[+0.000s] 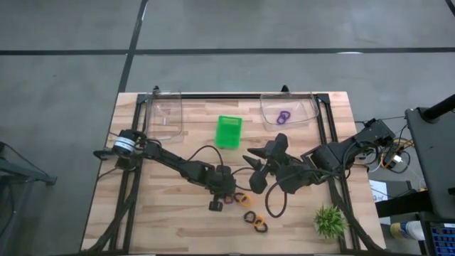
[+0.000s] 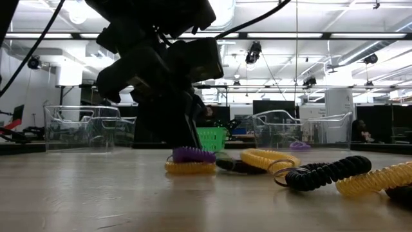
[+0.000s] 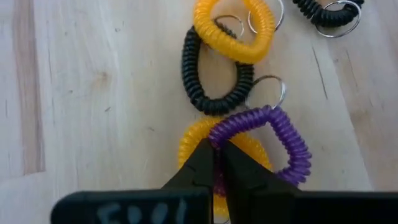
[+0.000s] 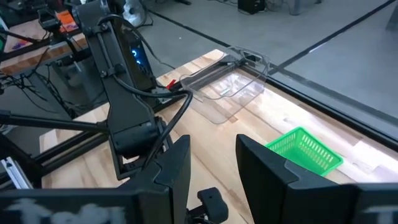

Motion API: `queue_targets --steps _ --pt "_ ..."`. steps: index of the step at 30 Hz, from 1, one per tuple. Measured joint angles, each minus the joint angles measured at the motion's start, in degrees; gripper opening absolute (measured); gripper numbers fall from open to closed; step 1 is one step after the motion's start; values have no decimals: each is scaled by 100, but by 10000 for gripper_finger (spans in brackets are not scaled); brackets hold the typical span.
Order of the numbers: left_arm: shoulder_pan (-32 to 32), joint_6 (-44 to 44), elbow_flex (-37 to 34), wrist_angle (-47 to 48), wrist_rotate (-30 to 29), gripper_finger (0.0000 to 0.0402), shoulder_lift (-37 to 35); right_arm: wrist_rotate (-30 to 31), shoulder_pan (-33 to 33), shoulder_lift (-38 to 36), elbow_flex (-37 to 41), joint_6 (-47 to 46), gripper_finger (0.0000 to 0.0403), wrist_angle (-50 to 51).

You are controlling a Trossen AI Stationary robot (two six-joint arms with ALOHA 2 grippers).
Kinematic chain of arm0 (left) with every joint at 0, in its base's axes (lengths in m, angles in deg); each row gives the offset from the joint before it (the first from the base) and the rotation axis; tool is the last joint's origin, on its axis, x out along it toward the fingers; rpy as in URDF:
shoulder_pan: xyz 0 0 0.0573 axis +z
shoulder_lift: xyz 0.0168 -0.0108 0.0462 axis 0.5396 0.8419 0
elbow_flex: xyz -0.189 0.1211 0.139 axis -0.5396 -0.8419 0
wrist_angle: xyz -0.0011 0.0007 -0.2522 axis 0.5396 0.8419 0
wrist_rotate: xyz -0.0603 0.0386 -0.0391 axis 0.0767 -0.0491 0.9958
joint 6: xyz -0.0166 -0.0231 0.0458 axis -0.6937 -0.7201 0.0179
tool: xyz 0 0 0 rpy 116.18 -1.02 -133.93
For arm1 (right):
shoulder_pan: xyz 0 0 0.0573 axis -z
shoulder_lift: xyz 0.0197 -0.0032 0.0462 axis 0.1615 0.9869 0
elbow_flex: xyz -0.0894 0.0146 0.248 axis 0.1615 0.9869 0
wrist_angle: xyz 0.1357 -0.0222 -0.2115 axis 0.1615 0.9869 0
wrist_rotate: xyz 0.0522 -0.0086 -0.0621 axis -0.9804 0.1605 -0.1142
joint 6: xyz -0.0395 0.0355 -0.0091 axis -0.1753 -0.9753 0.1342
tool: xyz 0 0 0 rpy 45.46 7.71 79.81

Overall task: Sort spring keychains
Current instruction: Put the purple spring keychain into the right transparent bin

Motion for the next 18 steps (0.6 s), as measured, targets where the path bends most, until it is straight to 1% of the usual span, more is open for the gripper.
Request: queue_targets --steps 5,9,15,18 --pt "10 -16 286 422 -17 4 -116 51 0 2 -78 33 121 4" --pt "11 7 570 856 -20 2 -118 55 0 2 -313 318 121 8" --pt "14 286 953 1743 -213 1 -187 58 0 -25 -697 693 121 53" --pt "33 436 988 1880 -221 1 -333 95 0 -63 -728 707 121 184"
